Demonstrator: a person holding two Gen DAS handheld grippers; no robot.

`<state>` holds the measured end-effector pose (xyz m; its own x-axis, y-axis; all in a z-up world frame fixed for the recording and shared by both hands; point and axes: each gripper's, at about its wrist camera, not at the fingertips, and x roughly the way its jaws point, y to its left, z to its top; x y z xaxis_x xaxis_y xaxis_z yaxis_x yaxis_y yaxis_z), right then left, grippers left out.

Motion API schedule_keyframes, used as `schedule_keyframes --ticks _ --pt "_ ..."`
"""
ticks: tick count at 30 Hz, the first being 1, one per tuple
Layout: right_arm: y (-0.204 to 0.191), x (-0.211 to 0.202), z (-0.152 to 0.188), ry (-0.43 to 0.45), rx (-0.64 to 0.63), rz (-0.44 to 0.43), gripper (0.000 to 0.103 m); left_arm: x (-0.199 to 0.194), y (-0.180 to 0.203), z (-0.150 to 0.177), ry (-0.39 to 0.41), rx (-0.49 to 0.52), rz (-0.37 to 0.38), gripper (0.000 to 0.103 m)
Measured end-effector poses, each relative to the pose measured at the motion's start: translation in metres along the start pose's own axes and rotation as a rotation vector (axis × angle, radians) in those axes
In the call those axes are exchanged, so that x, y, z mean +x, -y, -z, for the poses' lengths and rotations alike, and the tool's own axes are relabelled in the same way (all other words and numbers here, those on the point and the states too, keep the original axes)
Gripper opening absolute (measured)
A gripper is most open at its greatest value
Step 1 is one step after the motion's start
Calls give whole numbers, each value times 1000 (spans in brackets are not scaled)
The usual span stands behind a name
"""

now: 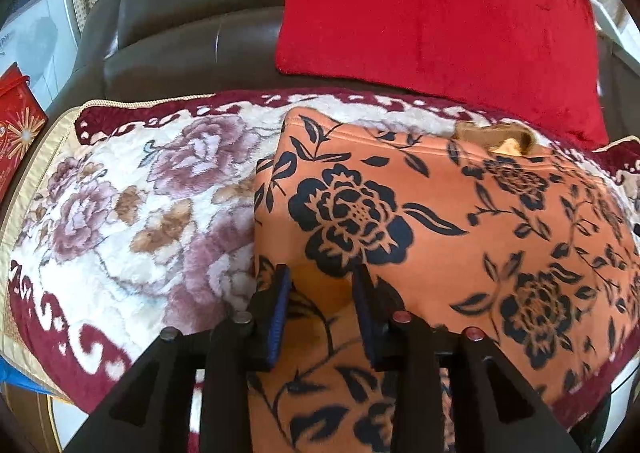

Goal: Fold small clothes

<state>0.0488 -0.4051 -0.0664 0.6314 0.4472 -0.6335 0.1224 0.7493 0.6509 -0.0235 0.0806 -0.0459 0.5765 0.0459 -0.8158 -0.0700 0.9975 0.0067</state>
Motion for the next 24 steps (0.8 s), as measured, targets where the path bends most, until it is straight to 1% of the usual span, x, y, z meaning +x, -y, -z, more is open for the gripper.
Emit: schedule_keyframes --ticks 1,2,3,4,5,6,8,9,10,12,13,14,15,16,17,18,19,20,21,22,23,24 --pt "-3 -17 17 -5 6 -66 88 -5 0 2 5 -5 1 39" --pt "-5 -25 29 -12 11 -100 88 -9 0 4 6 -12 5 42" --pt "-5 -38 51 -8 25 -140 88 -13 0 5 5 -24 12 43" --pt "-2 -46 68 -10 50 -164 88 -17 0 7 2 -42 21 46" --pt "4 -51 93 -30 99 -187 88 -21 0 8 3 -67 34 48" --pt "12 -52 119 -44 157 -213 88 -28 1 9 11 -106 67 50" --pt "24 -43 148 -75 244 -235 88 -35 9 11 15 -132 114 52" --pt "27 -35 154 -86 268 -246 87 -38 20 9 18 -116 148 52" --pt "28 -27 155 -78 285 -256 86 -40 30 9 25 -93 168 52" --pt "29 -18 147 -23 316 -292 81 -47 60 7 45 -15 208 52" --pt "32 -11 139 0 330 -267 68 -49 74 7 56 18 230 52" --pt "36 -2 136 1 352 -239 28 -49 86 7 64 40 250 53" --pt "37 8 132 -24 372 -229 10 -48 96 9 59 62 259 53" --pt "31 8 130 -27 347 -200 11 -45 106 10 40 82 255 53" --pt "12 -6 125 17 242 -141 10 -42 113 12 24 94 258 53" --pt "-13 -26 123 76 115 -81 10 -42 119 14 23 102 270 53" --pt "-30 -41 125 122 19 -34 10 -42 123 14 27 110 270 53" --pt "-37 -44 126 128 -38 3 10 -41 127 15 29 117 267 53" --pt "-32 -32 128 92 -68 69 10 -35 135 15 17 125 264 53" --pt "-20 -18 128 42 -64 119 16 -31 140 16 4 128 264 53" --pt "1 3 131 -46 -17 142 24 -23 147 17 -17 141 260 53" --pt "17 5 133 -49 54 66 24 -13 155 18 -45 166 240 53"
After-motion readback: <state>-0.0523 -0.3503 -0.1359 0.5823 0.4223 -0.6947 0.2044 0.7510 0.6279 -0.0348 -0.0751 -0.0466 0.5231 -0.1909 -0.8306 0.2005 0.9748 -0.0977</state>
